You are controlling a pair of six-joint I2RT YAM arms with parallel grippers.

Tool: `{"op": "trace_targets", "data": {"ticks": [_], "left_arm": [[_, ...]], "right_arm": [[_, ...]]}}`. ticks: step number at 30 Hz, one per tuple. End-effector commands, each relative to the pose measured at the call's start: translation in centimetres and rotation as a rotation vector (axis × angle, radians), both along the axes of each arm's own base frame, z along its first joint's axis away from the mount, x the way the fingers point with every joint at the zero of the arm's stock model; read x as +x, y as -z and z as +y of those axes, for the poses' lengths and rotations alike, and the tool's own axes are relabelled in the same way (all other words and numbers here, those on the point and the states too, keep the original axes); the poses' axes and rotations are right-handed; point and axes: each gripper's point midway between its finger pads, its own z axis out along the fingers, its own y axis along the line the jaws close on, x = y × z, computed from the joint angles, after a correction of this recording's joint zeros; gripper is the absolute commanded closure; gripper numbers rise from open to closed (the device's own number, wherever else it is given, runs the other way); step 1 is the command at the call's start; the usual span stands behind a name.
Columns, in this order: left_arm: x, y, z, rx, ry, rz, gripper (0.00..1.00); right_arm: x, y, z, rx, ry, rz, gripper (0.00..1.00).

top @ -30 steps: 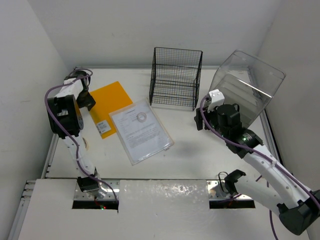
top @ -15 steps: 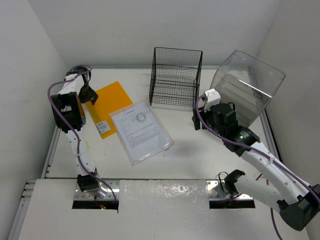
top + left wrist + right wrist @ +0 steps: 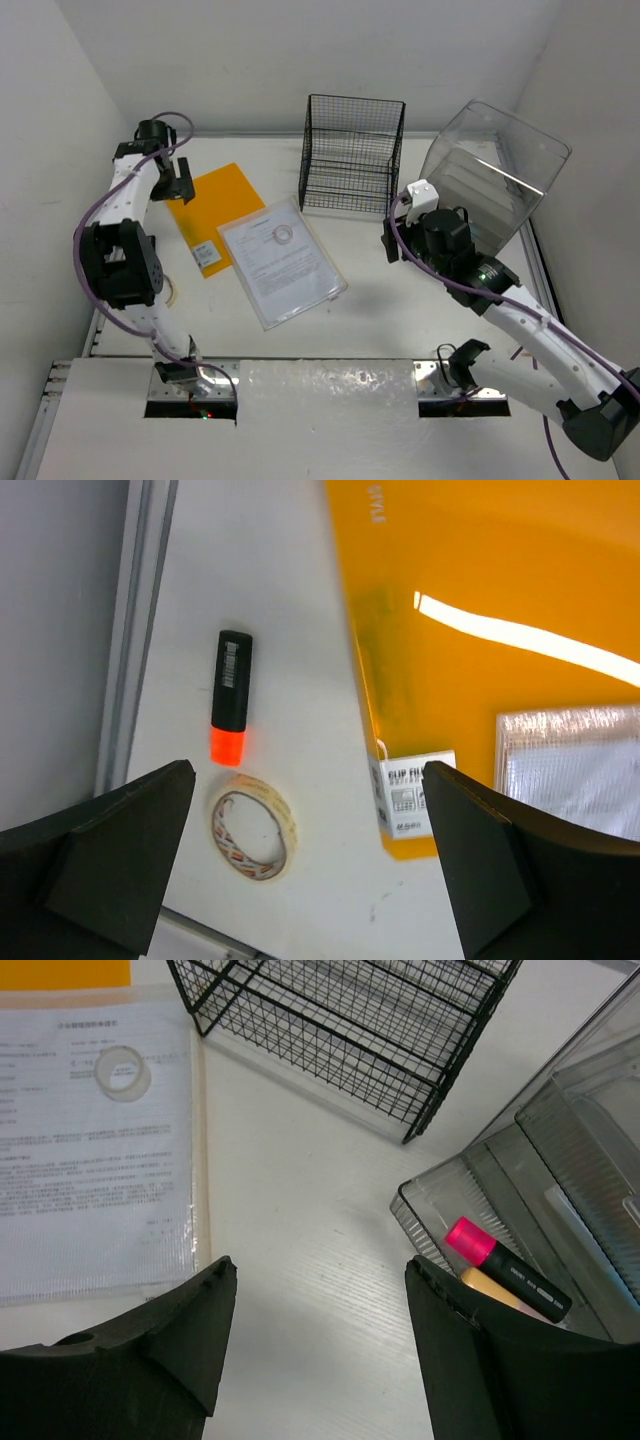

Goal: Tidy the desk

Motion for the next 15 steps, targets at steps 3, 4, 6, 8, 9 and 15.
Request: {"op": "trace_targets", "data": {"ticks": [3,4,6,8,9,15], "left_arm": [[0.7,-2.4,-1.4,0.002,0.353,-0.094,0.09],[1.0,-3.0,-1.1,0.034,0.372,-0.119,0.11],[1.8,-4.2,0.8,0.160,0.381,-0.146,0.14],[2.4,-4.6,1.7,0.234,0.429,-0.148,0.17],[2.4,-4.3,1.7,0.241,0.446,-0.145,0.20],[4.4,-2.9,-0.5,0.116,0.633,-0.145,0.00]], "right_arm": [[-0.1,-2.6,0.2,0.054,0.000,-0.079,0.33],[-0.2,-2.6,0.2,0.051,-0.001,-0.080,0.33],[-0.3,-2.3,0.0,0.042,0.001,-0.073,0.33],[-0.4,-2.2,0.0,0.039,-0.001,-0.071,0.33],[-0.5,-1.9,0.0,0.037,-0.003,-0.067,0.33],[-0.4,-1.7,0.4,0.043,-0.013,-0.060,0.32]]}}
